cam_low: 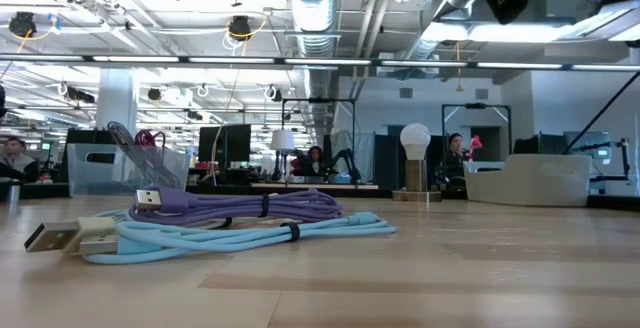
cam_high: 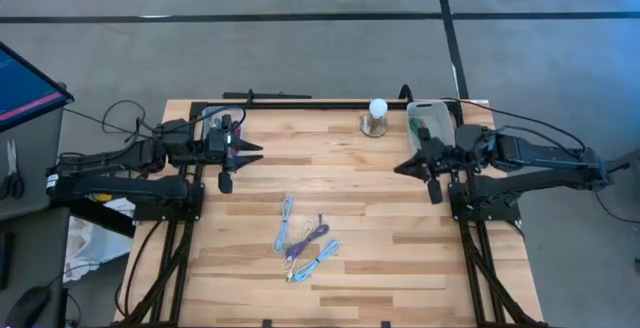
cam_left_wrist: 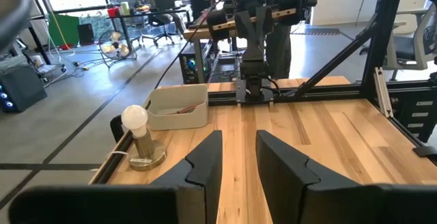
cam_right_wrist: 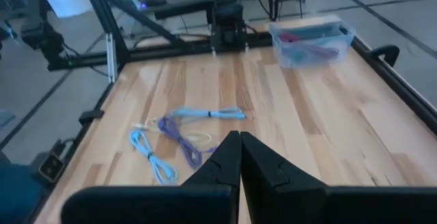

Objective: Pick & Place USB Port
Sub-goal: Put the violet charger cable into the gray bin

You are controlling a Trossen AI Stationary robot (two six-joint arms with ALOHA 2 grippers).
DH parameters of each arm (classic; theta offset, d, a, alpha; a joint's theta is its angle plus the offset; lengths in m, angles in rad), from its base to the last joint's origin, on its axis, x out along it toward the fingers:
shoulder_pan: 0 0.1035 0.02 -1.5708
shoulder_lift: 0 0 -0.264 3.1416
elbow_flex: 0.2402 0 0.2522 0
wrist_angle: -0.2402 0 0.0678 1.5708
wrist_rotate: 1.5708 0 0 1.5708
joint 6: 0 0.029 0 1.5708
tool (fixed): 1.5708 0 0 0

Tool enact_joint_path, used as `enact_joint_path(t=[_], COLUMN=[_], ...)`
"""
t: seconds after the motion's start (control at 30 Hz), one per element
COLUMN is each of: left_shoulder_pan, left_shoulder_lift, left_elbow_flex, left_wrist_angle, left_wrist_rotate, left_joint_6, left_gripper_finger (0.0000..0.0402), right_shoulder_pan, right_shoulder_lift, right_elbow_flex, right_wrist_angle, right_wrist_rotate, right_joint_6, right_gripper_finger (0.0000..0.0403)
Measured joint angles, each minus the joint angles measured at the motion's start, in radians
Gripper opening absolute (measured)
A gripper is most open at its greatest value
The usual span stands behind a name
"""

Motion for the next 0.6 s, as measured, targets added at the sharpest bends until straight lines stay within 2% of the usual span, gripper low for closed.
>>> enact_joint_path(t=[0.27, 0.43, 0.6], left_shoulder_pan=[0.0, 0.0, 0.0], left_shoulder_lift=[0.0, 0.0, 0.0], left_elbow_flex=[0.0, 0.0, 0.0], left_wrist_angle=[0.0, 0.001, 0.001], left_wrist_rotate=[0.0, 0.0, 0.0], left_joint_6=[0.0, 0.0, 0.0], left_gripper_finger=[0.009, 0.009, 0.009], right_shoulder_pan=[0.002, 0.002, 0.029], right_shoulder_lift=[0.102, 0.238, 0.383], right_elbow_flex=[0.001, 0.0, 0.0], right_wrist_angle=[0.081, 0.098, 0.216], right_wrist_rotate=[0.014, 0.015, 0.015], right_joint_6=[-0.003, -0.003, -0.014], right_gripper_finger=[0.0014, 0.0061, 0.0109])
